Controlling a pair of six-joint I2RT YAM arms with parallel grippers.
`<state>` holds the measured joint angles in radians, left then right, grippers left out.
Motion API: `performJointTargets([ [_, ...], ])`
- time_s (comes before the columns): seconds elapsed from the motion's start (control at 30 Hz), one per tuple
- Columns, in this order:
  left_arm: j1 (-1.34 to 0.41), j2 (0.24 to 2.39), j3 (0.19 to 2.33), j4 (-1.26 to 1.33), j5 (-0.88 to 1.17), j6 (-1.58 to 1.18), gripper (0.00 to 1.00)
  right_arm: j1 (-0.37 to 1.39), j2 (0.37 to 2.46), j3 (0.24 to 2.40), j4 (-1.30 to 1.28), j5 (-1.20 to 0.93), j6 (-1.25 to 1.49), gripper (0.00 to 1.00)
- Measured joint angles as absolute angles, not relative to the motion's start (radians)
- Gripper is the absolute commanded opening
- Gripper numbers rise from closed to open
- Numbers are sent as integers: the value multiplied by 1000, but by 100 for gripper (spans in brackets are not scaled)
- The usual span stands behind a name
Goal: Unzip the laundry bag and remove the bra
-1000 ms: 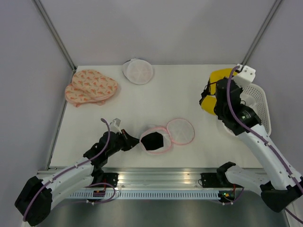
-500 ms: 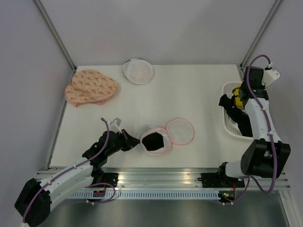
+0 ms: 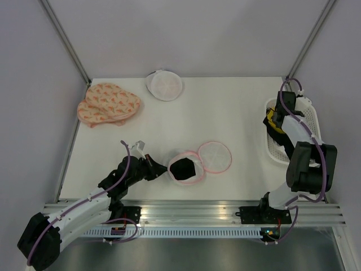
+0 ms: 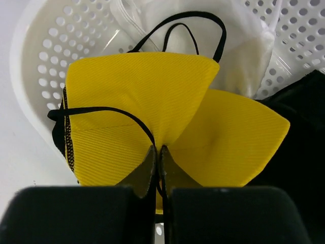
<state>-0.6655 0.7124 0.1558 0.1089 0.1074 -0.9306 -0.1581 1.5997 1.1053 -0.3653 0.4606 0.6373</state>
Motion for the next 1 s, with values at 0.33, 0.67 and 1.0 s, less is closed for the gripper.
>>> performJointTargets([
  [0.33, -665, 710, 156, 123, 107, -931, 2, -115, 1320, 1077, -402, 425, 584, 75],
  [0.67, -665, 692, 139, 130, 105, -933, 2, 268, 1143, 1048, -344, 94, 452, 75],
  [1.0, -665, 691, 130, 138, 105, -949, 2, 779, 1138, 793, -236, -128, 476, 75],
])
